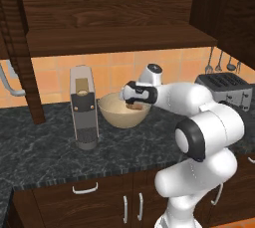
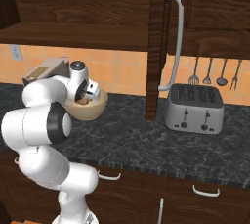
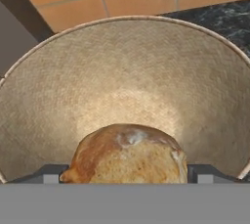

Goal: Open the cabinet, pick up the bread from the cabinet and place it in the basket. Then move the basket to the dining counter.

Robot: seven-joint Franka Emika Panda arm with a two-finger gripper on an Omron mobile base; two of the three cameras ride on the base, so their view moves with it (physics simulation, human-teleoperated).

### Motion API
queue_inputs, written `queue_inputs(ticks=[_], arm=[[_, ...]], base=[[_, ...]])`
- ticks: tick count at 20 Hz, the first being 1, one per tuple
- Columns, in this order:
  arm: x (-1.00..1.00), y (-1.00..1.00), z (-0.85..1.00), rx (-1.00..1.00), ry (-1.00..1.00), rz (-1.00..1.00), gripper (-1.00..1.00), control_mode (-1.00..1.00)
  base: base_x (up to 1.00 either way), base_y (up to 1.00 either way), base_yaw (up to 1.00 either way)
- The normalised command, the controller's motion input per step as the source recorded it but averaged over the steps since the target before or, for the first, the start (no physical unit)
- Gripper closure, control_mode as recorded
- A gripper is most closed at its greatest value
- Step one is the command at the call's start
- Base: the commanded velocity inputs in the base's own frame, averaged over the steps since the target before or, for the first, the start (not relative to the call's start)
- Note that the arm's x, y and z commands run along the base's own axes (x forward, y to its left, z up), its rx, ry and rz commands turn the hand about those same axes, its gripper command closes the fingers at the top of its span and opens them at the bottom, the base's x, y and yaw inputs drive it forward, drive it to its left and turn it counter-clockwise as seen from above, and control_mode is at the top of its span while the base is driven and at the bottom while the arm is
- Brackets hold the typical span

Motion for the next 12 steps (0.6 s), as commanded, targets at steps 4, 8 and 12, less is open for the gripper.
queue_inputs(ticks=[4, 8, 12], arm=[[0.54, 0.02, -0.25, 0.00, 0.00, 0.00, 1.00, -1.00], [0.36, 0.01, -0.30, 0.00, 0.00, 0.00, -1.00, -1.00], [0.28, 0.01, -0.49, 0.00, 0.00, 0.00, -1.00, -1.00]], base=[[0.00, 0.00, 0.00], [0.00, 0.00, 0.00], [0.00, 0.00, 0.00]])
